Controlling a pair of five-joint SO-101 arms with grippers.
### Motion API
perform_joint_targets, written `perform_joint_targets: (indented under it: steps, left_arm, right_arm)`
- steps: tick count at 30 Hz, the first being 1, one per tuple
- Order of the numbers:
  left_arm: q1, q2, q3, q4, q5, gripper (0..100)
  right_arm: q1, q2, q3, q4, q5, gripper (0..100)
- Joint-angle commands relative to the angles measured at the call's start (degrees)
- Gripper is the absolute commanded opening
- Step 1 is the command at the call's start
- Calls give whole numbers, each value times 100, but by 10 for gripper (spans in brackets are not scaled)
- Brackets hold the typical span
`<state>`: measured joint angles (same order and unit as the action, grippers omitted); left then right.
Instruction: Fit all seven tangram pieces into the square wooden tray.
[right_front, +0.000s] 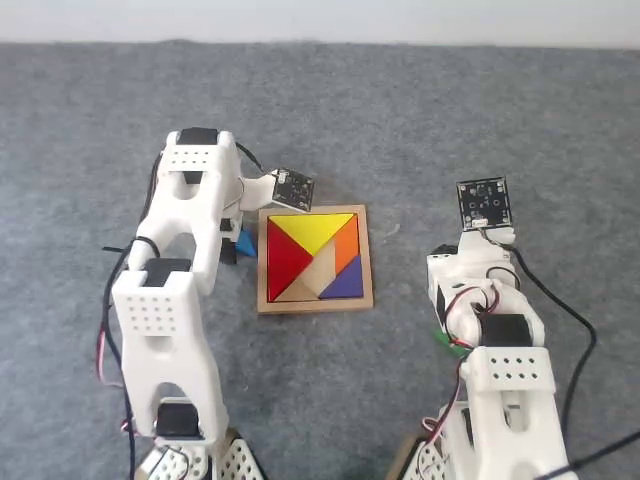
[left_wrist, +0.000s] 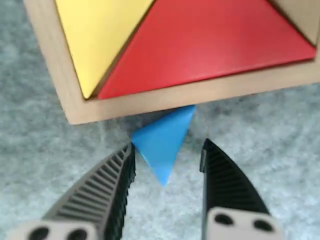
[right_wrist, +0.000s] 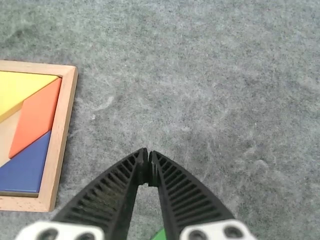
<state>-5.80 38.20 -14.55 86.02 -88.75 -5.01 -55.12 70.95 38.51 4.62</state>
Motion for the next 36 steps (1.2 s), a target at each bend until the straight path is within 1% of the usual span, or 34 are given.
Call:
perform_joint_targets:
  steps: [1,4,7,13,19,23,30,36]
  left_arm:
    - [158,-97,-233,35,176,210]
    - [308,-79,-233,-246,352,213]
    - [369,-44,-224,-501,369,214]
    - [378,-35,-198,-484,325,211]
    - [149,-35,-171,-431,316,209]
    - [-18,-35,-127,-387,176,209]
    - [97,-35,-136,-396,167,193]
    - [334,-35,-136,-396,176,197]
  right_arm:
    - [22,31,-26,-119,70,8]
    - [22,31,-26,-119,70,8]
    - [31,31,-26,-119,70,8]
    - [31,31,-26,-119,70,8]
    - [40,31,-26,-110,70,8]
    - [31,31,-26,-110,70,8]
    - [22,31,-26,-110,70,8]
    - [22,31,-26,-110,70,8]
